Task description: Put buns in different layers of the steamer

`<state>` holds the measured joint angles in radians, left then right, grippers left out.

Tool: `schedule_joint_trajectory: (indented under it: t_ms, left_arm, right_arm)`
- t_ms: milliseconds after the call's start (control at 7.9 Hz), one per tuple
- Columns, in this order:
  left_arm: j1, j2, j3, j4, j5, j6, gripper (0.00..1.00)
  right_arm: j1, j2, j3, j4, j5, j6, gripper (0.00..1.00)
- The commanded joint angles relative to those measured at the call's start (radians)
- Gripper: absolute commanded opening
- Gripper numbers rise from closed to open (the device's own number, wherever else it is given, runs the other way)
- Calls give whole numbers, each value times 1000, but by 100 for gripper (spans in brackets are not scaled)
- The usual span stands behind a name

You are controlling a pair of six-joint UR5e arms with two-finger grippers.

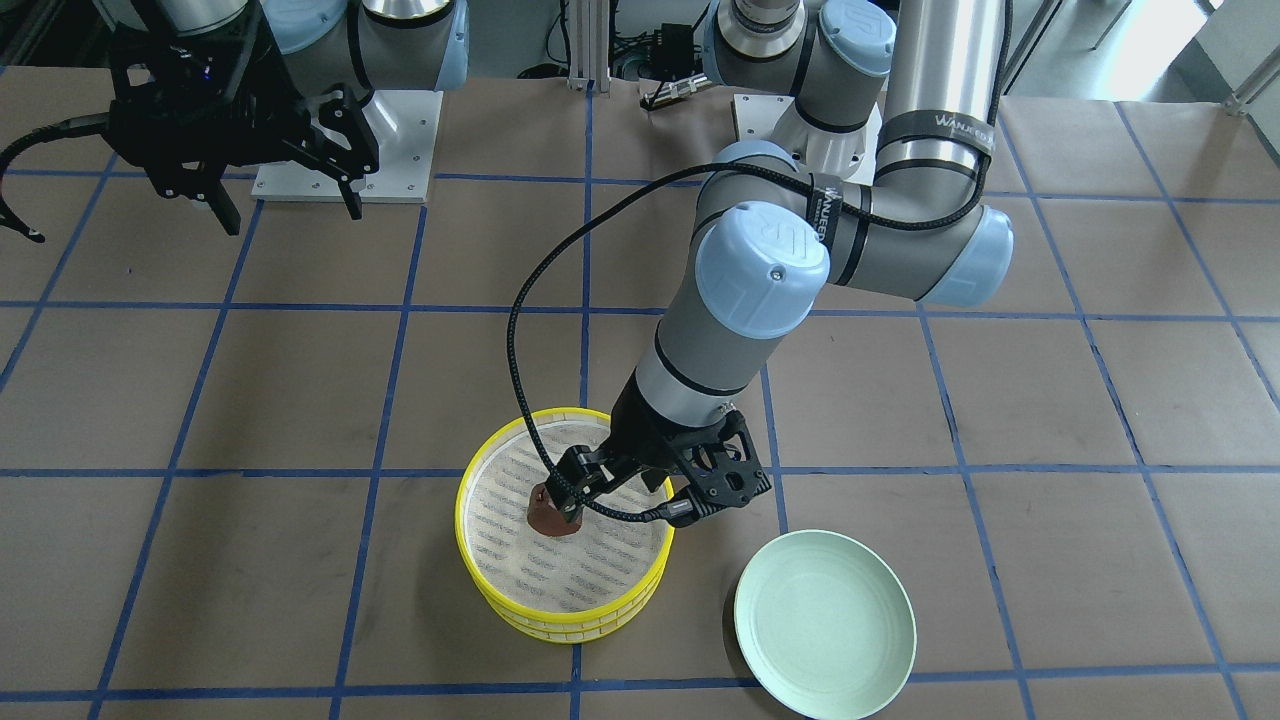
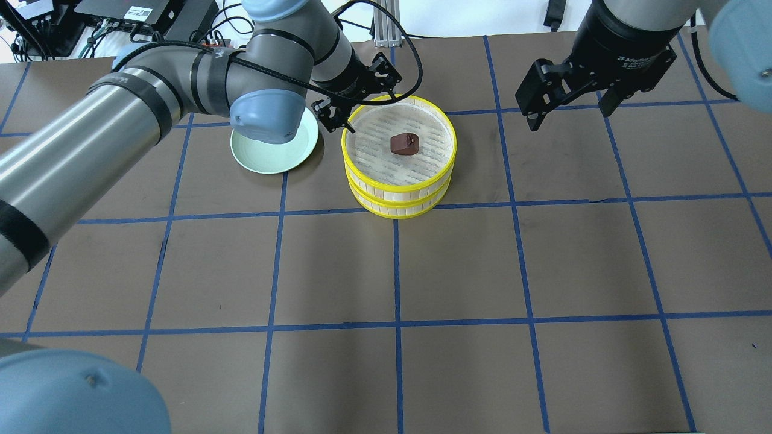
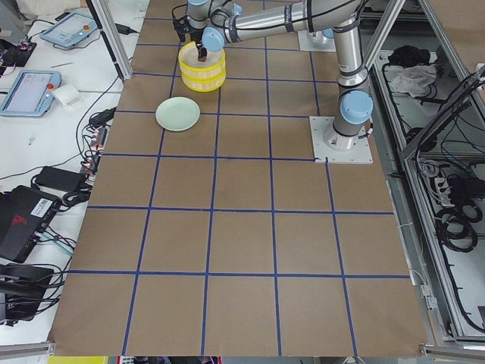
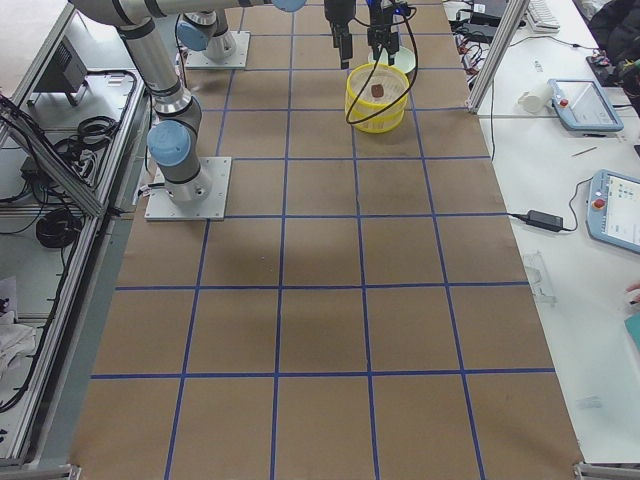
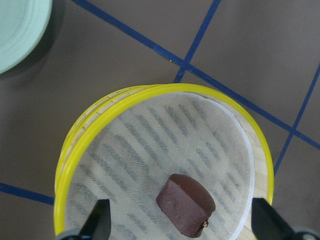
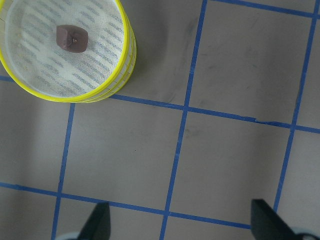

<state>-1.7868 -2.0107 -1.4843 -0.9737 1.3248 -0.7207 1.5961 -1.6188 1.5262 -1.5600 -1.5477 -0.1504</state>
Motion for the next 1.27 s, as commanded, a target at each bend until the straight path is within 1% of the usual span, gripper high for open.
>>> schedule_joint_trajectory:
  t_ms: [0, 253, 380, 506, 759, 1139]
  left_arm:
    - [74, 91, 2, -199, 85, 197, 100]
    - [170, 192, 4, -329, 147, 413, 100]
    - [211, 267, 4, -432, 202, 505, 100]
    - [237, 323, 2, -527, 217, 574, 100]
    - [230, 412, -5, -659, 217, 584, 100]
    - [227, 519, -37, -790, 218, 580, 100]
  right_arm:
    - [-1, 2, 2, 0, 1, 2, 100]
    - [-1, 2, 2, 0, 1, 2, 100]
    - [-2, 2, 0, -2, 1, 0, 100]
    - [-2, 2, 0, -9, 1, 0, 100]
    - [-2, 4, 0, -9, -2, 2, 100]
    - [-4, 4, 0, -12, -2, 0, 100]
